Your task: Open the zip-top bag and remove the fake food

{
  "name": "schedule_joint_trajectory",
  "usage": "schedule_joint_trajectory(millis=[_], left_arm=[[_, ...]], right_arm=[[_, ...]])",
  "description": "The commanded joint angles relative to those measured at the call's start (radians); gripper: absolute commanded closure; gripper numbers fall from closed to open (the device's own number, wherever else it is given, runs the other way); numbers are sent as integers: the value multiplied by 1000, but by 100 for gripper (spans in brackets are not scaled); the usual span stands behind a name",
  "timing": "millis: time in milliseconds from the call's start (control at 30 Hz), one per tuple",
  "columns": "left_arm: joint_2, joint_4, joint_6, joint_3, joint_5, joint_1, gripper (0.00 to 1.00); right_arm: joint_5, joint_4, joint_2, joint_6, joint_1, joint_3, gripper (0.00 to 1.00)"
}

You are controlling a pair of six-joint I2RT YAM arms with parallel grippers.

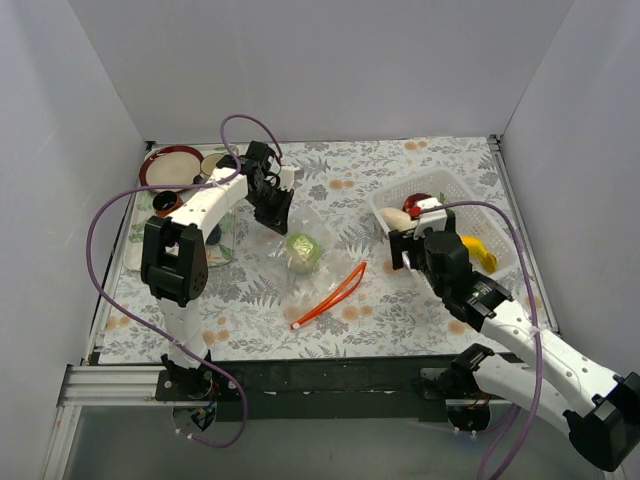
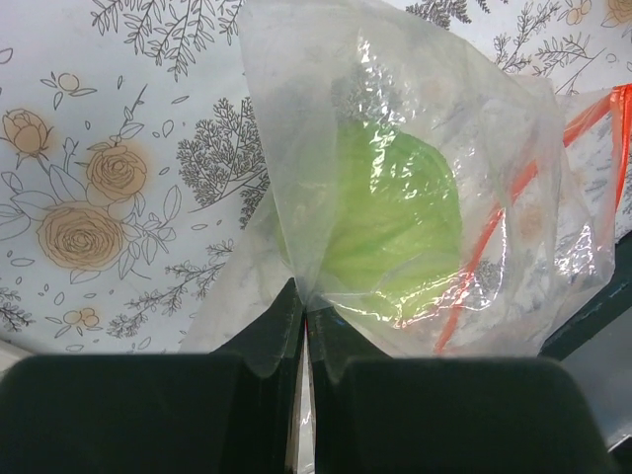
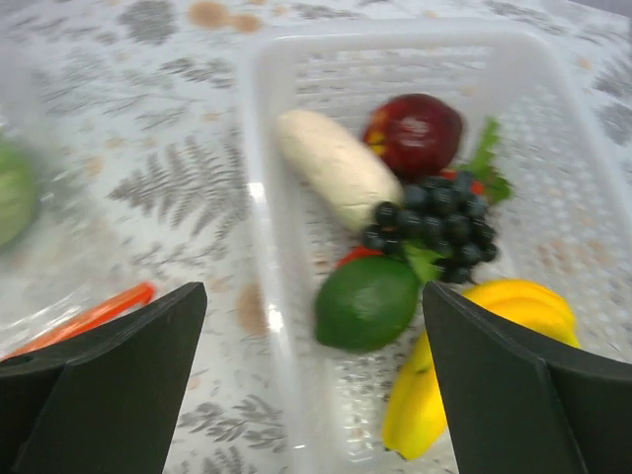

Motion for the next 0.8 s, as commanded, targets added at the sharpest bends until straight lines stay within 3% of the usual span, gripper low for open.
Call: schedule_joint_trajectory(millis=[0, 200, 233, 300, 333, 400, 433, 500, 767], left_arm=[[-93, -34, -24, 47, 30, -7, 100], [-108, 75, -13, -106, -74, -9, 100], [-104, 98, -12, -150, -109, -10, 100], [-84, 153, -10, -186, -142, -9, 100], [-76, 165, -9, -209, -162, -9, 100], [-50, 191, -9, -220, -177, -9, 100], [-46, 199, -10, -223, -183, -10, 100], [-32, 221, -9, -233, -200, -10, 100], [-23, 244, -4, -260, -208, -15, 100]], right_arm=[[-202, 30, 15, -38, 120, 7, 2], [-293, 113, 31, -39, 292, -74, 2], [-339, 154, 68, -39, 299, -74, 6], [-394, 185, 122, -38, 311, -73, 21], [-431, 219, 142, -66, 312, -76, 40], [-445, 247, 194, -65, 315, -82, 59], [-453, 264, 209, -64, 315, -85, 79], [-463, 314, 261, -67, 315, -96, 98], [-447, 386, 396, -90, 315, -54, 97]])
